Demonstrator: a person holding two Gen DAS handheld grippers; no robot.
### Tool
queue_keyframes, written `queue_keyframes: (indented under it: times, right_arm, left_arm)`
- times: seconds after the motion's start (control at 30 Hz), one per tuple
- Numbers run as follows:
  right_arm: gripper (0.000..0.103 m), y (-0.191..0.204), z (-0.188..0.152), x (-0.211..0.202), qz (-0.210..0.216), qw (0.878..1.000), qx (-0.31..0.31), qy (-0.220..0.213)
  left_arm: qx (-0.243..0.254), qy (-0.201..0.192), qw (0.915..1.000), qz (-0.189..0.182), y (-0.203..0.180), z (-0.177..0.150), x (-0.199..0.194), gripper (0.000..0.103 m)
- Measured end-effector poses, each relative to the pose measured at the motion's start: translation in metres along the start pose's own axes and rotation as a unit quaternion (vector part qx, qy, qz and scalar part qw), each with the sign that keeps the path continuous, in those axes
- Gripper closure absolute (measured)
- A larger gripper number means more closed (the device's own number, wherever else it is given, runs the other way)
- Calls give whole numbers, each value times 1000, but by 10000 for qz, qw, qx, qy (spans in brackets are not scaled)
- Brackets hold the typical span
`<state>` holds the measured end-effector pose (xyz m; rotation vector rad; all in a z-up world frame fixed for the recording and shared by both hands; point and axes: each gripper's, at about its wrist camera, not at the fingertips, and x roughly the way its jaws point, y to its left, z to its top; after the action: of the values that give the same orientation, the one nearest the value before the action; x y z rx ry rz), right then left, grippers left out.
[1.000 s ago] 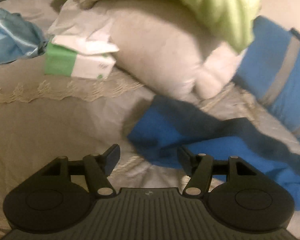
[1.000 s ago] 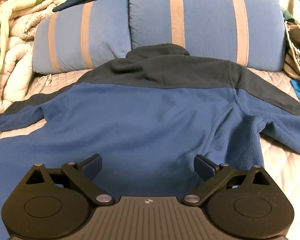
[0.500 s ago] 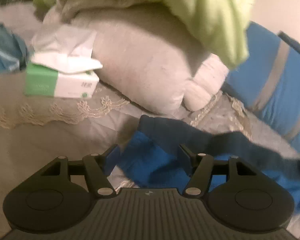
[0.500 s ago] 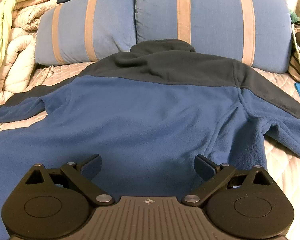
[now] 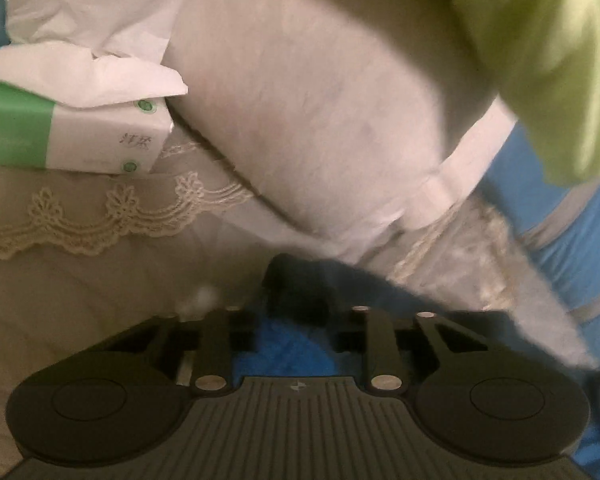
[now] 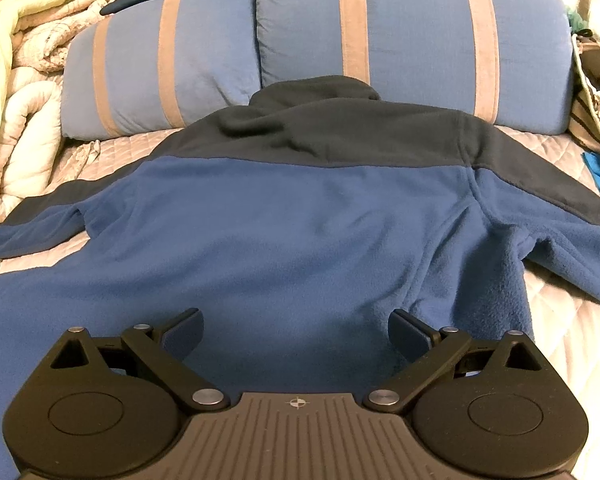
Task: Fold large clothes
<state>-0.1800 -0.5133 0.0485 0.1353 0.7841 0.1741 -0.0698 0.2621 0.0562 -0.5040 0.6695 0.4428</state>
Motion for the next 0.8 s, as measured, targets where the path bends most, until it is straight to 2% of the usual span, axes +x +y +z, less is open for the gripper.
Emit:
queue_keyframes:
  times: [0.07, 0.13, 0.2, 0.27, 0.3, 0.4, 0.47, 0.6, 0.7, 0.8]
  right_arm:
    - [4, 2, 1, 1, -33, 10000, -21, 16]
    - [4, 3, 2, 1, -63, 10000, -48, 25]
    - [4, 3, 2, 2, -76, 10000, -43, 36]
    - [4, 3, 2, 2, -91, 9999, -41, 33]
    - [4, 3, 2, 2, -96, 9999, -38, 28]
    - [4, 3, 0, 0, -102, 9999, -19, 2]
    - [4, 3, -1, -1, -89, 10000, -1, -10]
    - [4, 0, -2, -2, -58, 9999, 46, -72]
    - [4, -1, -2, -2, -48, 9999, 79, -119]
    - [3, -1, -3, -3, -92, 9998, 99, -166]
  left_arm:
    - [267, -178, 9985, 452, -5, 3, 0, 82]
    - [166, -397, 9952, 883, -4, 7, -3, 82]
    - [-18, -402, 9951, 903, -2, 8, -3, 82]
    - [75, -424, 9940, 1004, -8, 5, -3, 75]
    - [114, -458, 9937, 1021, -11, 3, -4, 75]
    - [72, -531, 9927, 1082, -14, -2, -14, 57]
    - [69, -646, 9931, 979, -13, -7, -27, 44]
    - [682, -903, 9904, 788, -27, -30, -59, 40]
    - [1036, -867, 9905, 264, -50, -55, -85, 40]
    - [1350, -868, 9865, -322, -82, -80, -115, 38]
